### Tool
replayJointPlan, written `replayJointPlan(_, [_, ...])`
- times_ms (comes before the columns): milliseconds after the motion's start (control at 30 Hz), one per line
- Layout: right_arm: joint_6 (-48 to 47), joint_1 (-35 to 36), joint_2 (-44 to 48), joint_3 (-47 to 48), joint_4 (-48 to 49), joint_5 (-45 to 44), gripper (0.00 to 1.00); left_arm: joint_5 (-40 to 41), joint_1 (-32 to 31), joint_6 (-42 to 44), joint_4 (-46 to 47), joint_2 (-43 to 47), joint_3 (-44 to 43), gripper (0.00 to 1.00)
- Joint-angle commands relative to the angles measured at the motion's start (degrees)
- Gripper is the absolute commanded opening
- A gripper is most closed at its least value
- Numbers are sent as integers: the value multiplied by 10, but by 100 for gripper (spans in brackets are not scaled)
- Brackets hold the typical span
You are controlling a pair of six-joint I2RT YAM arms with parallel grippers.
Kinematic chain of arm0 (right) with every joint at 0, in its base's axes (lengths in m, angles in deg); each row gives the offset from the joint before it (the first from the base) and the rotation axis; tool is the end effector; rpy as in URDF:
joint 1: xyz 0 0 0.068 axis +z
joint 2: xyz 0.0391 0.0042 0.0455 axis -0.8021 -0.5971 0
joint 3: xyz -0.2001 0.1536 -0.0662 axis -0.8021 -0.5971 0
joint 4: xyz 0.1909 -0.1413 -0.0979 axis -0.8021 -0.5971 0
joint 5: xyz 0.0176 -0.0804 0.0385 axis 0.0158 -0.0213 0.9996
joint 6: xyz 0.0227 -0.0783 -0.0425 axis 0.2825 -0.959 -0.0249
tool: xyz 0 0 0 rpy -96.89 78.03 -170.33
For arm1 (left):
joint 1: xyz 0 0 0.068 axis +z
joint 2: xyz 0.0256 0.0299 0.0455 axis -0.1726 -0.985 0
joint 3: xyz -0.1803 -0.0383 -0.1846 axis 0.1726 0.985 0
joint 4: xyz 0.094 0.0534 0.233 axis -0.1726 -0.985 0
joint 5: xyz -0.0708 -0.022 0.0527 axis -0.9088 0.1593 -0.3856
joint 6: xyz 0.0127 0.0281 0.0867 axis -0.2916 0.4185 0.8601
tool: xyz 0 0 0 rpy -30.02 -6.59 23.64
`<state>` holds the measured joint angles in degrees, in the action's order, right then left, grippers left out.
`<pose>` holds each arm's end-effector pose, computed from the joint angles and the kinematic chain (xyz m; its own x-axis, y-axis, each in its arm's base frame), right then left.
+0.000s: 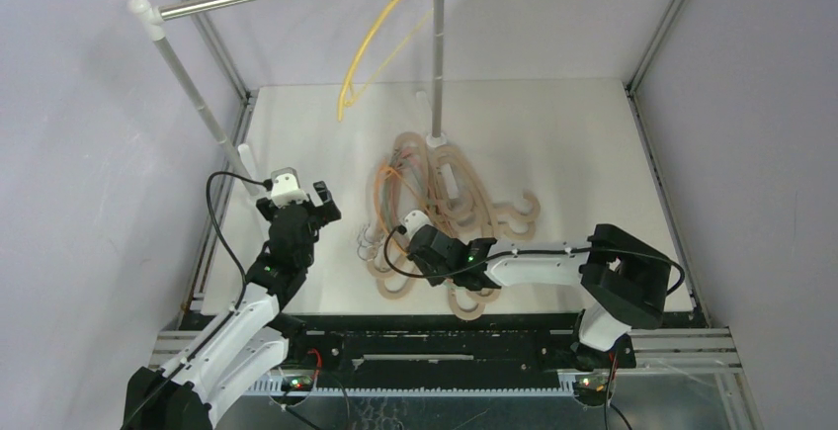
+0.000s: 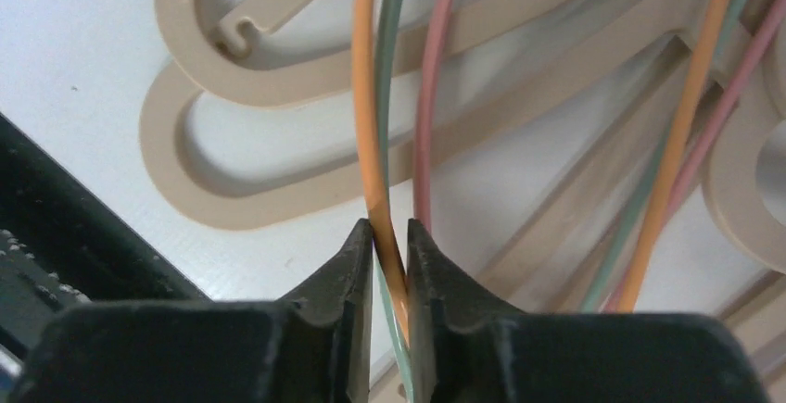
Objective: Organize the hangers
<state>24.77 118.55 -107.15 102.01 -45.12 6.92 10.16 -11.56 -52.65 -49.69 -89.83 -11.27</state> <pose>0.1604 0.3020 0.1258 -0.5114 -0.5692 -0.6438 -0.7248 0.6882 -0.0327 0.2197 -0.0404 0.2096 -0.1956 -0.1841 -0.9632 -0.2185 0.9657 -0.1402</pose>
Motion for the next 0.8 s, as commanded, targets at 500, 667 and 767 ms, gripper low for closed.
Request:
replayJointPlan(500, [45, -49, 169, 23, -3, 102, 0, 15, -2, -1, 4, 26, 9, 99])
replayJointPlan(667, [86, -73, 217, 22, 14, 128, 0, 20, -2, -3, 2, 32, 11, 100])
replayJointPlan(767, [122, -101, 246, 19, 46, 175, 0, 20, -2, -6, 2, 34, 12, 99])
